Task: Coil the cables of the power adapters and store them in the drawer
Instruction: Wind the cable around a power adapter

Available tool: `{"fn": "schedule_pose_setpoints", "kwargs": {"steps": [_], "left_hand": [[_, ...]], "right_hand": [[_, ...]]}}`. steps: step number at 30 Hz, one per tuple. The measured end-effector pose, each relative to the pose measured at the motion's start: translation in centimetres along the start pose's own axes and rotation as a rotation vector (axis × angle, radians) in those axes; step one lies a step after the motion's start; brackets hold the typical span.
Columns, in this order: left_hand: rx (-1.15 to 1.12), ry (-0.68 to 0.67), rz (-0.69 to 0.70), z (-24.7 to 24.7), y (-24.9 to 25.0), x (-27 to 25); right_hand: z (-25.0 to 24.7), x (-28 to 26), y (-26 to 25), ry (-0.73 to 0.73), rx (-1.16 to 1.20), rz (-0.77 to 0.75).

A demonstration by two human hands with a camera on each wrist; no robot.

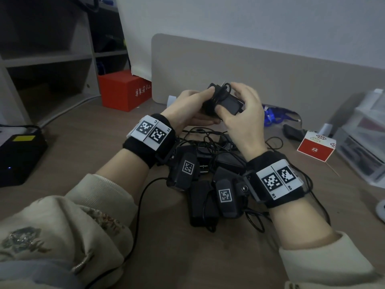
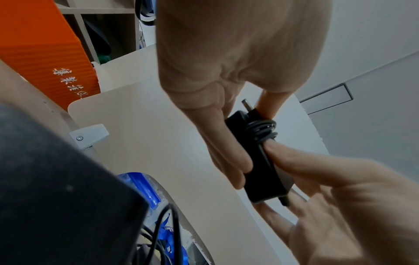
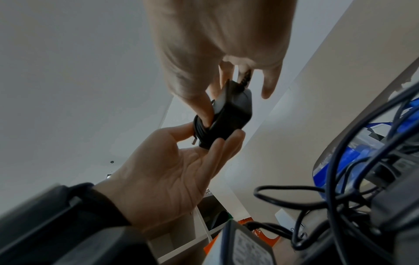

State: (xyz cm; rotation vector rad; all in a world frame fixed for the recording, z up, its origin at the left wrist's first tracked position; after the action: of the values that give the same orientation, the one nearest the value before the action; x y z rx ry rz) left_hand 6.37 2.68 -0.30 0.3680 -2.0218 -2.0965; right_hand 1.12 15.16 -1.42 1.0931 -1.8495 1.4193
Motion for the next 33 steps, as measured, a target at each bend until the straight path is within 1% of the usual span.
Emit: {"fn": "schedule_pose_setpoints", "kwargs": {"steps": [7,8,11,15,19,21,24,26,30,32,33], "left_hand": [[0.03,0.02,0.057,-0.1,0.1,0.0],[0.02,0.022,0.06,-0.1,0.1,0.0],[0.033,0.041,0.084,0.0,0.2,0.0],[0.178,0.043,0.133,0.7,0.2,-0.2],[0.34,-0.019,0.188,1.4,0.6,-0.9],[0.38,-0.057,0.207,1.2,0.7,-1.1],[0.433,-0.069,0.221,1.0,0.7,-1.2],[0.528,-0.007,0.226,1.0,0.8,-1.1],[0.714,0.107,0.125,0.7,0.7,-0.9],[0.777,0.12,0.097,0.5,0.4,-0.6],[0.774,0.123,0.102,0.4,0.4,-0.5]], "right_hand": [[0.0,0.1,0.5,0.0,0.034,0.069],[0.0,0.1,0.7,0.003,0.063,0.098],[0.5,0.2,1.1,-0.02,0.205,0.249],[0.8,0.1,1.8,-0.014,0.248,0.353],[0.6,0.5,2.4,0.082,0.324,0.426],[0.6,0.7,2.7,0.098,0.381,0.456],[0.7,0.7,2.9,0.122,0.4,0.465],[0.6,0.8,3.0,0.158,0.363,0.44],[0.5,0.8,3.2,0.18,0.336,0.416],[0.5,0.7,3.1,0.188,0.32,0.393],[0.5,0.7,3.0,0.195,0.299,0.382]]}}
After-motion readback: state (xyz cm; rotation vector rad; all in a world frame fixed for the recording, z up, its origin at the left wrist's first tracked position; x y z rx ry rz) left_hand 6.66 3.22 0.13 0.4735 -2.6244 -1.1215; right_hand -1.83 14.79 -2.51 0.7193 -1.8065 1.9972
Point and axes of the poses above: each hand's wrist, its own x-axis towards the middle knuckle, its own z-axis out of the palm, y = z × x, the point moved 2 cm from there along x, towards the middle knuckle, and after that the axes turned 10 degrees about -z, right-handed, at the moved point
